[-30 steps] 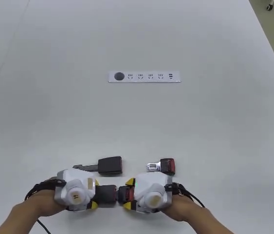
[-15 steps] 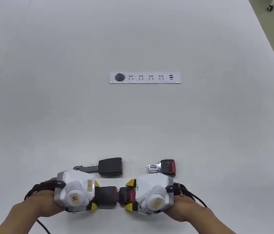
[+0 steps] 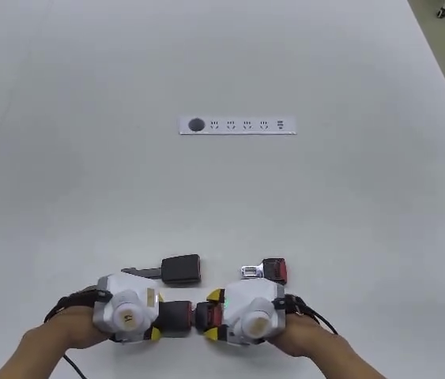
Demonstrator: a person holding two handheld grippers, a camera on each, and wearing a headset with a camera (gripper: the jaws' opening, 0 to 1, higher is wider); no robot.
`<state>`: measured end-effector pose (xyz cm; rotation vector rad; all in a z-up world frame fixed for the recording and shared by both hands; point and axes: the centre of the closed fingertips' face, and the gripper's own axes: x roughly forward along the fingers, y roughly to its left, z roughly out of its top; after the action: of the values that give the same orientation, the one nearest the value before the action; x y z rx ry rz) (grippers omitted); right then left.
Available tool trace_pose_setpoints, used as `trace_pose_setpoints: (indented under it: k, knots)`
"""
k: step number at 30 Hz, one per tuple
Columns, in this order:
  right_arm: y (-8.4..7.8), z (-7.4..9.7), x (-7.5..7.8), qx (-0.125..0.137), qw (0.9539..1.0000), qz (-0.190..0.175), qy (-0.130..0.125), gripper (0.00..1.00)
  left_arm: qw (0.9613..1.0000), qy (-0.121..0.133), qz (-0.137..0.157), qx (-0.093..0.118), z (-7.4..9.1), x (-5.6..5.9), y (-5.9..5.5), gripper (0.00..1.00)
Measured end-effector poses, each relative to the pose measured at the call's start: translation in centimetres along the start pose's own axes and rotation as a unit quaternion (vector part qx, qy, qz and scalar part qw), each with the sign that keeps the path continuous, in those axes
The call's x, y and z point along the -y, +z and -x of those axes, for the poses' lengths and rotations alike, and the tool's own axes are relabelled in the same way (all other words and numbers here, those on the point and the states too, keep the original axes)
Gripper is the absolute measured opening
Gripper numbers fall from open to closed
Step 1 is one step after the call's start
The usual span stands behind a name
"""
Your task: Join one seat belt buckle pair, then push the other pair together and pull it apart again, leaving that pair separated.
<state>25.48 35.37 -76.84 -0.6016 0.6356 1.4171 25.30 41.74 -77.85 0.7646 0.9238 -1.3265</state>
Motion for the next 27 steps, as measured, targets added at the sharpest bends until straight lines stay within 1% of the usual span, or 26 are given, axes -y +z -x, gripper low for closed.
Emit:
trace_pose_setpoints:
  k: [1, 3, 6, 8, 12, 17, 19, 21, 27]
  knots:
    - [-0.1, 0.1, 0.0, 0.005, 1.0000, 0.001, 0.000, 0.29, 0.9999, -0.003, 0.003, 0.009, 0.0, 0.2, 0.1, 0.31]
    - [0.0, 0.0, 0.0, 0.006, 1.0000, 0.007, -0.001, 0.29, 1.0000, 0.003, -0.005, 0.007, 0.0, 0.2, 0.1, 0.31]
    - [0.0, 0.2, 0.0, 0.003, 0.9999, 0.012, 0.000, 0.30, 1.0000, 0.004, -0.007, 0.005, 0.1, 0.3, 0.2, 0.32]
    - [0.2, 0.4, -0.1, 0.002, 0.9999, 0.013, -0.001, 0.30, 0.9998, 0.007, -0.017, 0.004, 0.2, 0.4, 0.5, 0.32]
    - [0.7, 0.9, -0.4, -0.004, 0.9999, 0.014, -0.007, 0.31, 0.9998, 0.009, -0.014, 0.006, 0.2, 0.3, 0.4, 0.33]
    - [1.2, 1.1, -0.8, -0.003, 0.9999, 0.012, -0.005, 0.37, 0.9999, 0.010, -0.014, 0.002, -0.1, 0.2, 0.1, 0.33]
    - [1.4, 1.3, -0.8, -0.001, 0.9999, 0.013, -0.003, 0.38, 0.9998, 0.015, -0.016, 0.000, -0.1, 0.0, 0.1, 0.35]
    - [1.4, 1.4, -0.9, -0.004, 0.9999, 0.016, -0.003, 0.40, 0.9997, 0.020, -0.012, 0.002, -0.1, -0.2, 0.0, 0.36]
    - [1.5, 2.3, -0.7, -0.005, 0.9999, 0.015, -0.004, 0.46, 0.9996, 0.027, -0.003, 0.008, 0.8, -0.4, 0.8, 0.40]
